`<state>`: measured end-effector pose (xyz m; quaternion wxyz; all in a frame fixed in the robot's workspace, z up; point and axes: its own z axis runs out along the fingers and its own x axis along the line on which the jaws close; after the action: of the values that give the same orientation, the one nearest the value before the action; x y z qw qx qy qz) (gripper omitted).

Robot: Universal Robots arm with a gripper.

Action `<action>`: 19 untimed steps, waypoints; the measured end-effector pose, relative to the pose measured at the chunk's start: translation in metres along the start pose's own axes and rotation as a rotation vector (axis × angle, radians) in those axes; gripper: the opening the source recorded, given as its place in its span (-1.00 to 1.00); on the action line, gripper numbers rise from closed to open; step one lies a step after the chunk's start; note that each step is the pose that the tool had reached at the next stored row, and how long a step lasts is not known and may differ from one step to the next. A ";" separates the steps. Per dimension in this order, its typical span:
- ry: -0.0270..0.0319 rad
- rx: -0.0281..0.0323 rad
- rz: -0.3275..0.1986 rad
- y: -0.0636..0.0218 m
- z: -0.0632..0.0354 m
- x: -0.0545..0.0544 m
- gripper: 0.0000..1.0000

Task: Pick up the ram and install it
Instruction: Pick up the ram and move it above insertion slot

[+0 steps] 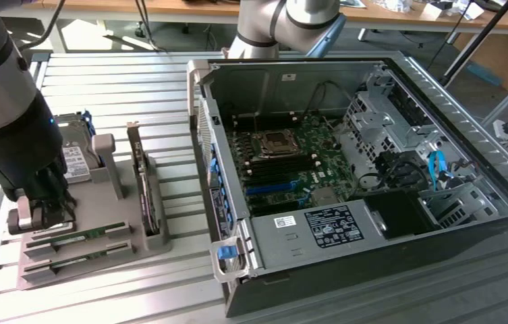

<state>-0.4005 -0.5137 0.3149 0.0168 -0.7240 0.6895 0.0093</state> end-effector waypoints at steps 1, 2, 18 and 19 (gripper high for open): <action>0.0000 0.0000 0.000 0.0000 0.0016 0.000 -0.53; 0.0000 -0.0001 0.000 0.0000 0.0034 0.000 -0.53; -0.0003 0.0001 0.000 0.0004 0.0312 0.001 -0.53; -0.0003 0.0000 0.000 0.0004 0.0329 0.001 -0.53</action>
<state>-0.4005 -0.5137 0.2820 0.0170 -0.7240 0.6896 0.0094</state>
